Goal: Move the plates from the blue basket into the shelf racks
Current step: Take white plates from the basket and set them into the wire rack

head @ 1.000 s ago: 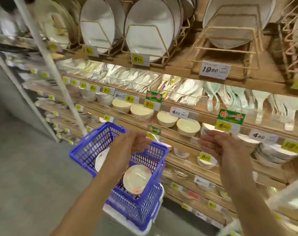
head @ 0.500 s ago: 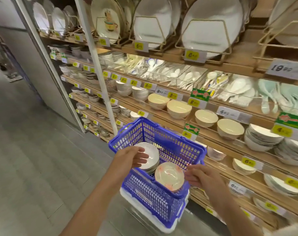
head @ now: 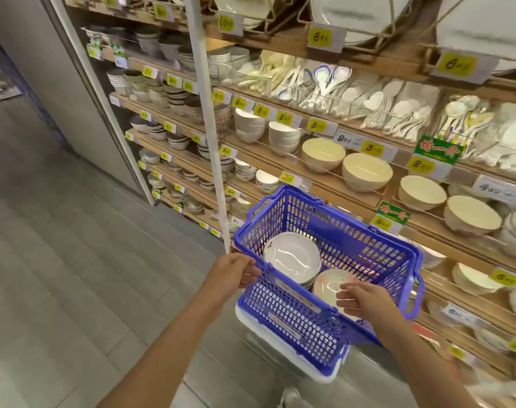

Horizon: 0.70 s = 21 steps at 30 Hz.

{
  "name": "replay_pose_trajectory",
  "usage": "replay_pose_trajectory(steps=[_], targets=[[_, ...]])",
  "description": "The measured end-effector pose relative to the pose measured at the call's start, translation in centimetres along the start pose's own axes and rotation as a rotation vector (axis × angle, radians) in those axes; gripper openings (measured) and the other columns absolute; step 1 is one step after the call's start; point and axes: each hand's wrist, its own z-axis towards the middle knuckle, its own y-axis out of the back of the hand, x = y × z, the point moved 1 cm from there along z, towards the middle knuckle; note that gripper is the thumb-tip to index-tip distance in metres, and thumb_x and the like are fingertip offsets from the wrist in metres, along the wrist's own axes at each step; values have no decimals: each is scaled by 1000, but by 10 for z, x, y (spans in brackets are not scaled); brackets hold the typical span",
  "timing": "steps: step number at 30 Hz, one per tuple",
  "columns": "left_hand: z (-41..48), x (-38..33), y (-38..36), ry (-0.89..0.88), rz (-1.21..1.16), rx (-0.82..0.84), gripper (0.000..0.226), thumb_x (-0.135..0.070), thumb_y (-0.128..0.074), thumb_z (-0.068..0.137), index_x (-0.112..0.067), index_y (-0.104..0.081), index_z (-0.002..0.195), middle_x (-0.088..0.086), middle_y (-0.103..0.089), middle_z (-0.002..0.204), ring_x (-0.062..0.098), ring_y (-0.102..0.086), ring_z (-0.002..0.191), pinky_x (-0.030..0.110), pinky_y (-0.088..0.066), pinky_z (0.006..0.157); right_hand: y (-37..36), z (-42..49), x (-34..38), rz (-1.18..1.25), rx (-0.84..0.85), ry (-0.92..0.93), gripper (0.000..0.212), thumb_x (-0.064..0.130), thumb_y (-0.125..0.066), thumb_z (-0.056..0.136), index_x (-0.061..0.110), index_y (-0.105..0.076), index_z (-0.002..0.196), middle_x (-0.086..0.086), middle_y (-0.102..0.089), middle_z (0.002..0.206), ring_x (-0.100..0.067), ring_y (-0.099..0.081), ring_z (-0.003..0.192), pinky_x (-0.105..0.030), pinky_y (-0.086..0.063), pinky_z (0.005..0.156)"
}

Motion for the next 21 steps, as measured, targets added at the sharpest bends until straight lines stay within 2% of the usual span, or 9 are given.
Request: replay_pose_trajectory(steps=[3, 6, 10, 12, 15, 19, 21], targets=[[32, 4, 1, 35, 25, 29, 26, -15, -42, 99, -10, -65, 87, 9, -73, 82, 18, -67, 70, 24, -50, 62, -14, 19, 2, 19, -22, -37, 21, -1, -45, 97, 0, -66, 94, -18, -69, 81, -27, -65, 72, -30, -53, 64], [66, 3, -3, 54, 70, 62, 25, -13, -43, 98, -8, -65, 88, 11, -73, 83, 18, -65, 66, 23, -50, 59, -23, 47, 4, 19, -43, -80, 20, 0, -44, 97, -2, -65, 96, -23, -68, 87, -31, -63, 78, -31, -52, 67], [114, -2, -13, 95, 173, 114, 25, -12, -42, 98, -12, -63, 84, 8, -71, 81, 15, -62, 61, 22, -46, 58, -36, 92, 4, 11, -52, -153, 20, 0, -43, 97, -2, -63, 95, -19, -64, 80, -28, -59, 70, -31, -47, 62], [139, -2, -20, 120, 233, 138, 25, -12, -44, 97, -13, -63, 80, 5, -70, 74, 12, -60, 58, 19, -44, 52, -41, 113, 3, 14, -53, -190, 20, 0, -43, 96, -3, -63, 97, -18, -63, 82, -28, -58, 70, -30, -46, 61], [183, -6, -31, 141, 309, 161, 26, -13, -45, 94, -13, -63, 76, 3, -69, 71, 11, -59, 54, 22, -44, 52, -47, 142, 4, 25, -44, -227, 20, 4, -43, 96, -2, -62, 97, -17, -61, 84, -27, -59, 74, -30, -44, 62], [234, -6, -49, 160, 421, 181, 23, -16, -46, 94, -9, -61, 79, 10, -70, 81, 18, -57, 63, 28, -43, 59, -52, 169, 6, 48, -51, -347, 14, 4, -40, 97, 3, -53, 91, -14, -45, 82, -22, -45, 68, -27, -36, 59], [253, -1, -59, 157, 490, 201, 22, -16, -44, 93, -7, -60, 80, 11, -68, 83, 21, -55, 68, 31, -41, 61, -53, 181, 3, 52, -84, -401, 16, 2, -40, 96, -2, -56, 95, -28, -46, 90, -35, -54, 79, -33, -47, 69]])
